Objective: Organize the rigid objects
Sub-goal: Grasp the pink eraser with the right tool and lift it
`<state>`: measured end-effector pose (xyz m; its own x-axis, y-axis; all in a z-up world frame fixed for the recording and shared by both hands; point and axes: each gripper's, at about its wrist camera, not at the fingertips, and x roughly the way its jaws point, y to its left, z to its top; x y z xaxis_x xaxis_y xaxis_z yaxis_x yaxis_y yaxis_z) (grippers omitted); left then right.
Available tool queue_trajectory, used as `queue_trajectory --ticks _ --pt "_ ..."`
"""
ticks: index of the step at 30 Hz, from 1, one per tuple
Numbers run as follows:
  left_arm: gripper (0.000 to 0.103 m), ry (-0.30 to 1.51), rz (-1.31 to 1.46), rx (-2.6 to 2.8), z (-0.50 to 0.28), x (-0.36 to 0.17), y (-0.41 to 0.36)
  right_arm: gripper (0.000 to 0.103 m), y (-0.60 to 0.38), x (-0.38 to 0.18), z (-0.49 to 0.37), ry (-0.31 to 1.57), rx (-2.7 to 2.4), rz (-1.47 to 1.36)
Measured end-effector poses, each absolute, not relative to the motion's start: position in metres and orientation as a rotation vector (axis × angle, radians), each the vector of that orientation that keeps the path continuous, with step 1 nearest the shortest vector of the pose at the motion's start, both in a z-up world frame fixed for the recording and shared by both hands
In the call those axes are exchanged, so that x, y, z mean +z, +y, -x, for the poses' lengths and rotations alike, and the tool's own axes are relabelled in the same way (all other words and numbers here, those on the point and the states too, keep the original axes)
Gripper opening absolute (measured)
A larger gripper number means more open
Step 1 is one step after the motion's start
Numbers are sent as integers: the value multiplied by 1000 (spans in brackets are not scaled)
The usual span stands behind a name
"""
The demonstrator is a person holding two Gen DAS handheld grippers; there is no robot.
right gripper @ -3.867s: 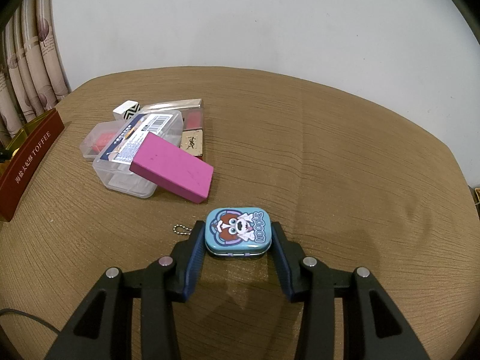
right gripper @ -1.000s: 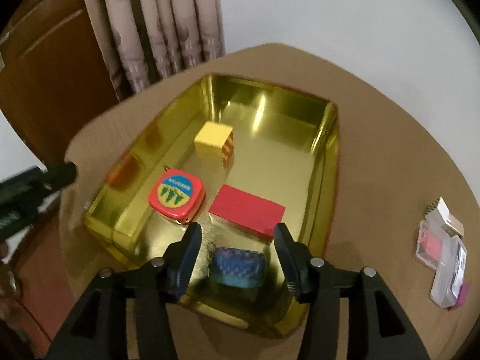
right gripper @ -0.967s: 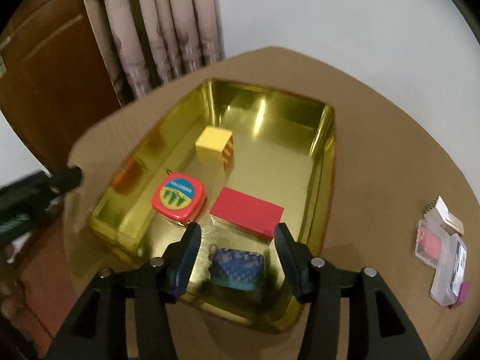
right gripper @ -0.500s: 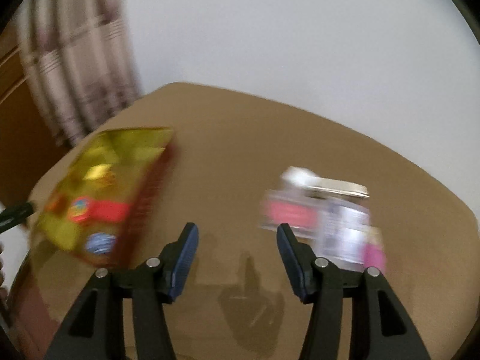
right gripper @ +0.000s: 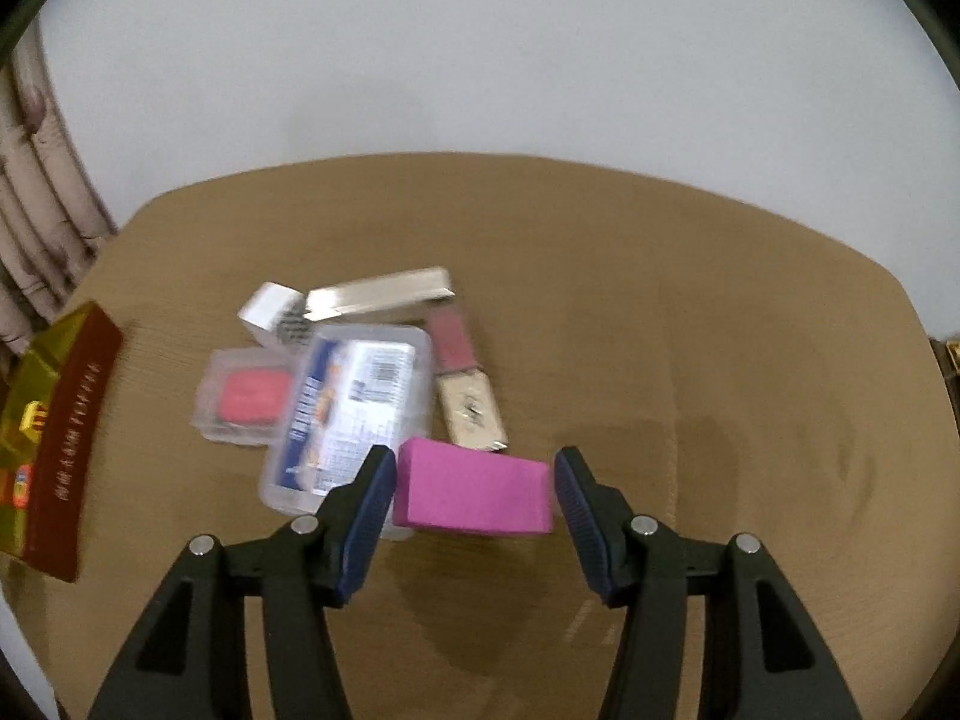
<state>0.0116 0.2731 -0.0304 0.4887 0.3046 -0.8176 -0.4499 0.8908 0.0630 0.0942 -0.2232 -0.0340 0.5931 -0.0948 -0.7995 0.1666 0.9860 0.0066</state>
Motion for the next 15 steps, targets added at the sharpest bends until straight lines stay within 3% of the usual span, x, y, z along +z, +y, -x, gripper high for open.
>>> queue_trajectory --ticks 3,11,14,15 --pt "77 957 159 461 -12 -32 270 58 -235 -47 -94 976 -174 -72" --pt "78 938 114 445 -13 -32 258 61 -245 -50 -83 906 -117 -78" --pt "78 921 95 446 -13 -30 252 70 -246 -53 -86 908 -116 -125" --pt "78 919 90 445 -13 -31 251 78 -245 -55 -86 915 -116 -148"
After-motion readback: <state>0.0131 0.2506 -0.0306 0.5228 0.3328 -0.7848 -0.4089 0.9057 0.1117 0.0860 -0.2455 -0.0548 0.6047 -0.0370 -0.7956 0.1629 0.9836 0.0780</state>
